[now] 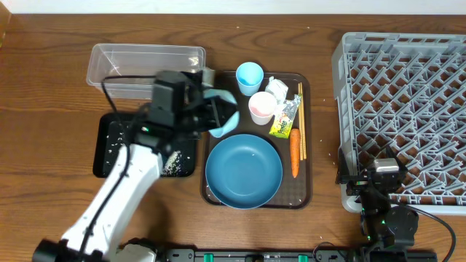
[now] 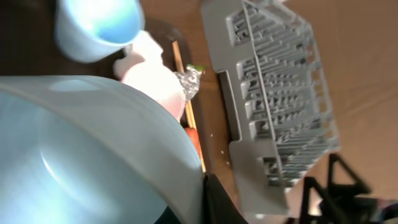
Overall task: Sort waste into correct bins and load items into the dishwasher rack
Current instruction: 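Carry the light-blue bowl right onto the brown tray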
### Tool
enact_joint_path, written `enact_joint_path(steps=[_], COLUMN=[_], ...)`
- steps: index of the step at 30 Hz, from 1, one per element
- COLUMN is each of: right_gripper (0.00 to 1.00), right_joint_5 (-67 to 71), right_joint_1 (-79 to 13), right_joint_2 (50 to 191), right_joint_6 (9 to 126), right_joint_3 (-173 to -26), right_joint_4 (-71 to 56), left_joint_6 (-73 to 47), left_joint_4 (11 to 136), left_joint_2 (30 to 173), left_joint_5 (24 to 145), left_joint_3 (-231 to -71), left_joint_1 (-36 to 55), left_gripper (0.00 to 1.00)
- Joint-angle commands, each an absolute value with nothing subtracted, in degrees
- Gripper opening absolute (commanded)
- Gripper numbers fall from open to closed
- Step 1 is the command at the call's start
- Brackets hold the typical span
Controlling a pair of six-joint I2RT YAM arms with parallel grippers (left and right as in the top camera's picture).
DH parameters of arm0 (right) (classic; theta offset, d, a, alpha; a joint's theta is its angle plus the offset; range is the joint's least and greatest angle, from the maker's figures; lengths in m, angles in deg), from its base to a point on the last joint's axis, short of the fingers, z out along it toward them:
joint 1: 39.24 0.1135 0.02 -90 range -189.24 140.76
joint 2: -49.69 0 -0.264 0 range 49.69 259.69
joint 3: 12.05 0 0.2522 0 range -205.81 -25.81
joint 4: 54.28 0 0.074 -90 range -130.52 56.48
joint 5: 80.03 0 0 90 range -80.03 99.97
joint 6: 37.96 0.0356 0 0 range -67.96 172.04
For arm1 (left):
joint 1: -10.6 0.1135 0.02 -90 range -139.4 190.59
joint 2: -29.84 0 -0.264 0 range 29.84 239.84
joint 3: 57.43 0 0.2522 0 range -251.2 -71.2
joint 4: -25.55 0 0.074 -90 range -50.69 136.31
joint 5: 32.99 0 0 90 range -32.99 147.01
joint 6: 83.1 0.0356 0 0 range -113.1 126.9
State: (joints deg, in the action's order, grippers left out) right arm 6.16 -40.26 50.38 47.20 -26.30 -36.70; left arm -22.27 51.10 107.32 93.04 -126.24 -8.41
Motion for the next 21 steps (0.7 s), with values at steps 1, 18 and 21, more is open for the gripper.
enact_joint_path(steps=[1, 18, 21], right_gripper=[0.99, 0.99, 0.99], right_joint_5=[6.55, 6.55, 6.55], right_joint_1=[-40.72, -40.72, -40.72], right_joint_2=[50.08, 50.08, 50.08], right_joint_6=[47.70, 47.70, 47.70], right_joint_3=[-26.11, -26.11, -26.11], right_joint_4=[-36.62, -36.62, -36.62], left_joint_6=[-15.60, -12.67, -12.61], left_joint_4=[52.43, 51.84, 51.10], left_joint_2=[107.01, 114.49, 116.02], left_joint_5=[78.20, 58.05, 58.03], left_joint_3=[-127.34, -127.31, -127.31], left_joint_1=[-13.48, -21.39, -22.90], left_gripper=[0.06, 0.06, 0.06])
